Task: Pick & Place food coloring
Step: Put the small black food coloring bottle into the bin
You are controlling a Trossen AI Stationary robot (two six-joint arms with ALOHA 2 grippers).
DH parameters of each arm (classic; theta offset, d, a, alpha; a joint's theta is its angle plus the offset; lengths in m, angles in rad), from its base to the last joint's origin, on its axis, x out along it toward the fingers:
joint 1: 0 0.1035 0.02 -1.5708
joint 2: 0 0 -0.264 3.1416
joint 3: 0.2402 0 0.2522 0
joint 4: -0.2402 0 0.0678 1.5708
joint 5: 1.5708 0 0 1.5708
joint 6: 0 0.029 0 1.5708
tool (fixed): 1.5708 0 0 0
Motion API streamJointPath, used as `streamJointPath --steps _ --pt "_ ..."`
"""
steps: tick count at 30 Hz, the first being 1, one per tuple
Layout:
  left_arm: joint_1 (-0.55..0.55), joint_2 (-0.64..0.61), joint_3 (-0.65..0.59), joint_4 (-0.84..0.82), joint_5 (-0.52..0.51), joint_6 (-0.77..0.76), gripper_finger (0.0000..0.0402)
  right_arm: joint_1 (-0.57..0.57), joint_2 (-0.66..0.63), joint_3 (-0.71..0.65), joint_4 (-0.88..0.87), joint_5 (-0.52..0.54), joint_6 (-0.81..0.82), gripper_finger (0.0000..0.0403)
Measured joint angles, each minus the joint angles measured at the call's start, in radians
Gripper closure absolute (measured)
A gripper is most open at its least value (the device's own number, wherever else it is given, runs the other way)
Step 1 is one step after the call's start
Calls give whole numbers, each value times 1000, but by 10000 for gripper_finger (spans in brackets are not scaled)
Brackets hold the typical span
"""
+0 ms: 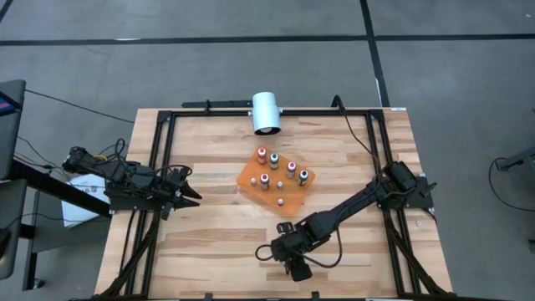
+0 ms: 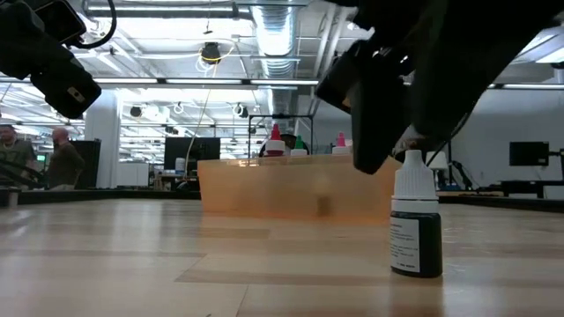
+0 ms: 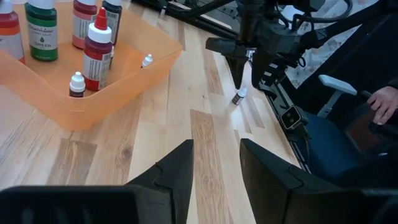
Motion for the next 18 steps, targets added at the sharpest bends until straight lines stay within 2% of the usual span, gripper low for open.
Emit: streamJointPath --steps 5,11,18 --pt "0 0 0 0 0 0 280 0 7 1 1 15 0 213" --pt "0 0 0 0 13 -4 280 7 82 9 49 -36 40 211" --pt "0 0 0 0 25 -12 280 6 83 6 62 -21 71 215"
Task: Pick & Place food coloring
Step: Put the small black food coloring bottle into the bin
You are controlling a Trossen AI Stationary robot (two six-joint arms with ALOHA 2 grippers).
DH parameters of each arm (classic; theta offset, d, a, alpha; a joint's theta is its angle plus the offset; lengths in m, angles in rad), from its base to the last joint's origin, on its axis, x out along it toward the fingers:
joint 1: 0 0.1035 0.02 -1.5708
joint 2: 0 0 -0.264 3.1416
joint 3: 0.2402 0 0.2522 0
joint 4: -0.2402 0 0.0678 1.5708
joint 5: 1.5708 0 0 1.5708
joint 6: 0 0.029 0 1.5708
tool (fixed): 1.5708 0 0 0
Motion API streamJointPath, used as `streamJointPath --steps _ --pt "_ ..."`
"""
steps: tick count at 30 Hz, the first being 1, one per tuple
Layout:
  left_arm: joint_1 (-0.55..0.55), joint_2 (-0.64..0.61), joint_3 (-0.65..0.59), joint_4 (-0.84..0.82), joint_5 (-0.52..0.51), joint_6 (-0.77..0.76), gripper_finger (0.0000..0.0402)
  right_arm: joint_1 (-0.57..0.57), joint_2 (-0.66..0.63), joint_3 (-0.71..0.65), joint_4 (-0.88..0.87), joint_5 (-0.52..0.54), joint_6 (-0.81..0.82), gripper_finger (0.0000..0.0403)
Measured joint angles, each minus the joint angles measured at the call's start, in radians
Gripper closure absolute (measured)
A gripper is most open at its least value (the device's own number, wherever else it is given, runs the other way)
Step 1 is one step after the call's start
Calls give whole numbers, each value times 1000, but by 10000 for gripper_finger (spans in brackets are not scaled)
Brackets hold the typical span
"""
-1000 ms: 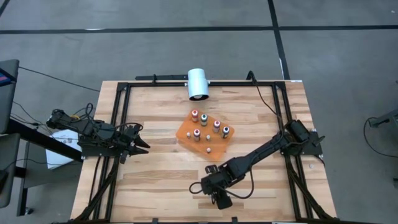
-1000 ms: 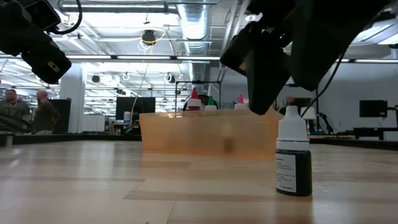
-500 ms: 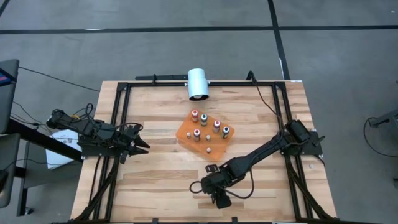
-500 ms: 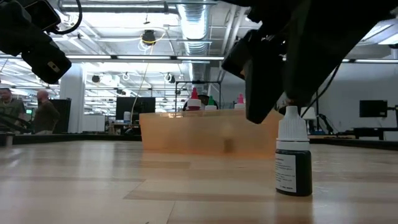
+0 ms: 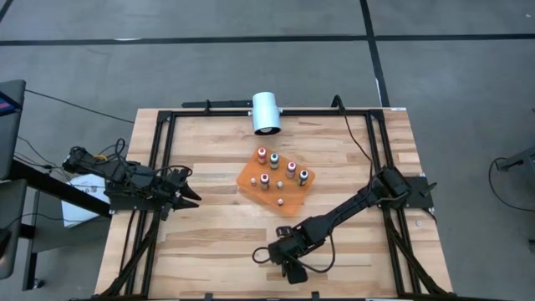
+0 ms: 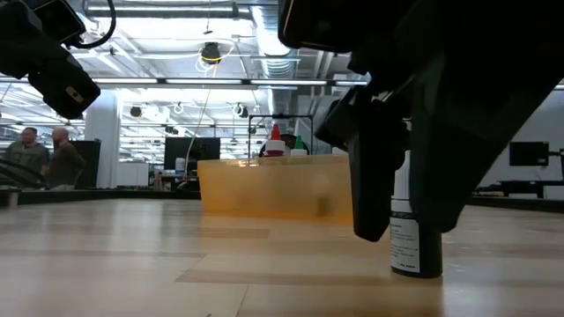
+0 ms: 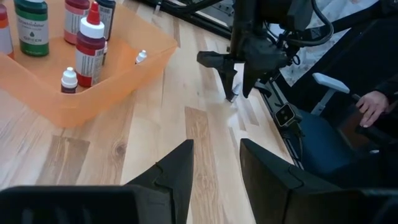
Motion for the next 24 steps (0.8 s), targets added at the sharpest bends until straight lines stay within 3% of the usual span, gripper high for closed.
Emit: streamJointPath --steps 8,24 --pt "0 0 0 0 3 0 280 0 0 0 -32 3 18 238" --pt "0 0 0 0 9 0 280 0 0 0 -42 1 63 319"
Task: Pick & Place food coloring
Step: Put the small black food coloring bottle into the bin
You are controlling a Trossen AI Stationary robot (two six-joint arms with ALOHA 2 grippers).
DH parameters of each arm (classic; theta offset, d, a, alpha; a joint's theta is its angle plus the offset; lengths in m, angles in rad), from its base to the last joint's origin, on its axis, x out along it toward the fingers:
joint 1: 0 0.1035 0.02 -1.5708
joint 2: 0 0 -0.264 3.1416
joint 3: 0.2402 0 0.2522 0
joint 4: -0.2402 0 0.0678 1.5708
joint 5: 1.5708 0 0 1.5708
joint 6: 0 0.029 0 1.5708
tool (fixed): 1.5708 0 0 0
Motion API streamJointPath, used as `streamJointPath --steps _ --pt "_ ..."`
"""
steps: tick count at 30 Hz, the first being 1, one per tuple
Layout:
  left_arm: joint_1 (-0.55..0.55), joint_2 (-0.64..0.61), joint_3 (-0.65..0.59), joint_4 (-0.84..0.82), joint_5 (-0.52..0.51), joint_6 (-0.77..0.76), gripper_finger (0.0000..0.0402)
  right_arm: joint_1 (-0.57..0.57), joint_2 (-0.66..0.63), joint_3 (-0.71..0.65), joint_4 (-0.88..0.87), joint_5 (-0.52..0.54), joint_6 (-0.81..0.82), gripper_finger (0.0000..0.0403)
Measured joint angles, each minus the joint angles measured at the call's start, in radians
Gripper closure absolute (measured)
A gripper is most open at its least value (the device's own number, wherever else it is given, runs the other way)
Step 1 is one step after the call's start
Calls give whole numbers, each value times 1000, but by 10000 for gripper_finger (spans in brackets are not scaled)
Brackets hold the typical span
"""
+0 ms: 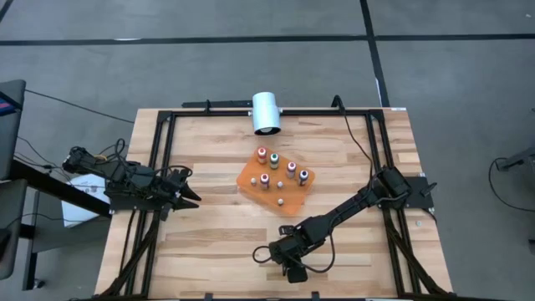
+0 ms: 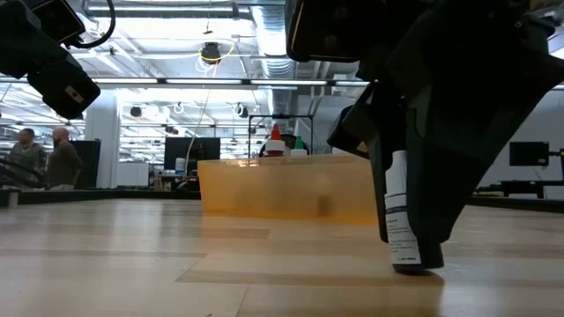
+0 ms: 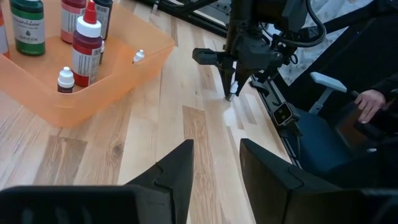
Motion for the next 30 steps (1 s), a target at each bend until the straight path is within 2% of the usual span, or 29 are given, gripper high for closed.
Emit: streamJointPath --steps 13,25,30 --pt "0 0 0 0 0 0 280 -36 -1 22 -32 -2 33 327" --pt "0 0 0 0 0 1 280 -119 -2 243 -281 19 -97 326" --pt "0 0 0 0 0 2 280 -161 -2 364 -433 83 -156 326"
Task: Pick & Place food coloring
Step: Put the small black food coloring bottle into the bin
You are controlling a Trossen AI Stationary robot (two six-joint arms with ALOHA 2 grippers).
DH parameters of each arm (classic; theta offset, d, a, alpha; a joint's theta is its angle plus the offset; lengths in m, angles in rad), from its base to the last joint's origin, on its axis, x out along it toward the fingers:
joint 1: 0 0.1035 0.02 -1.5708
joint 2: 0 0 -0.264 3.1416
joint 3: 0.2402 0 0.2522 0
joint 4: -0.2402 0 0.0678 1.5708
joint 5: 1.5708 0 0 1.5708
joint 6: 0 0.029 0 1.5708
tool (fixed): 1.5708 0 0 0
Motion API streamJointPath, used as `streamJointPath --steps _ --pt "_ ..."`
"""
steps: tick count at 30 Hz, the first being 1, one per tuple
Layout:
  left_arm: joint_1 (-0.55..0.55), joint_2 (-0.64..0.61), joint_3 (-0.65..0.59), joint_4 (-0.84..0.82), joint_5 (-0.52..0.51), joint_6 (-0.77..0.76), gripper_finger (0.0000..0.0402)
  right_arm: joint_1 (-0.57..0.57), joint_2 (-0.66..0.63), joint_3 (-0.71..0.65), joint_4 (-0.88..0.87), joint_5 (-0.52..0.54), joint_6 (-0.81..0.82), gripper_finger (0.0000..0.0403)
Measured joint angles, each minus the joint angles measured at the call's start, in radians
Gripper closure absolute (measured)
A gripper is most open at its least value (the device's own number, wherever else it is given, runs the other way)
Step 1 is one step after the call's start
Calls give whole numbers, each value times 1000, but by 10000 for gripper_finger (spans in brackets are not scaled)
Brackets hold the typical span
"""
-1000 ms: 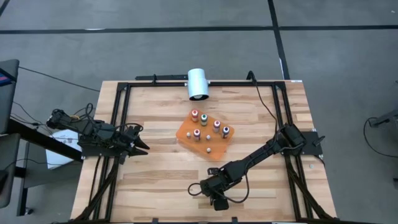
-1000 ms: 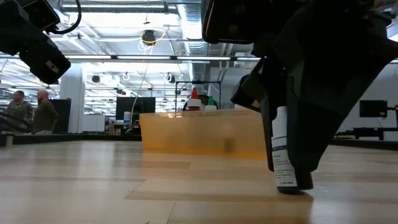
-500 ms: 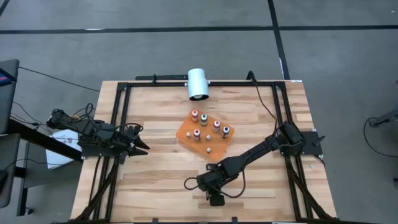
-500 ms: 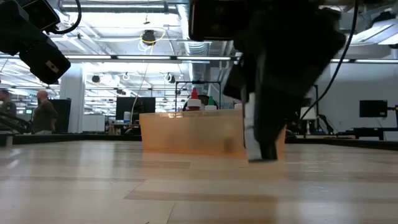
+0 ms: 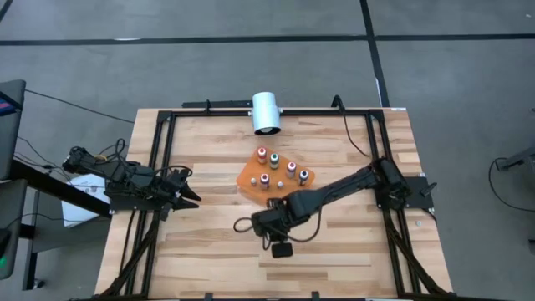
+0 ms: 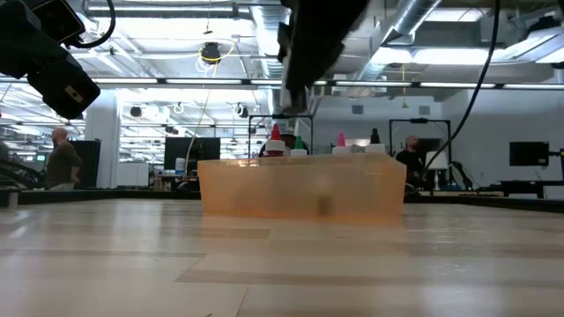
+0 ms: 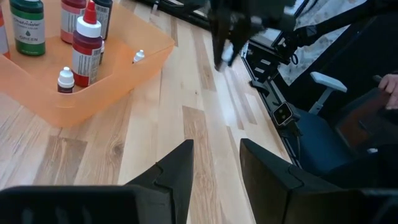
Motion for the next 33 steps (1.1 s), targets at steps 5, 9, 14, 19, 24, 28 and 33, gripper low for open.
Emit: streamJointPath --steps 5,9,14,19,24,28,33 --pt "0 0 0 0 2 2 280 -58 0 96 -129 30 -60 326" --pt "0 0 0 0 29 5 280 -102 0 149 -221 30 -109 326" --pt "0 0 0 0 53 4 280 -147 -16 171 -313 30 -144 326" --pt "0 0 0 0 53 5 280 -180 -42 170 -396 33 -169 326" --pt "0 0 0 3 53 10 280 -199 -108 97 -337 33 -167 326" --pt "0 0 0 26 52 29 280 -208 -193 -39 -236 55 -131 326" --pt "0 -1 0 41 45 31 280 -214 -306 -234 -102 84 -78 326"
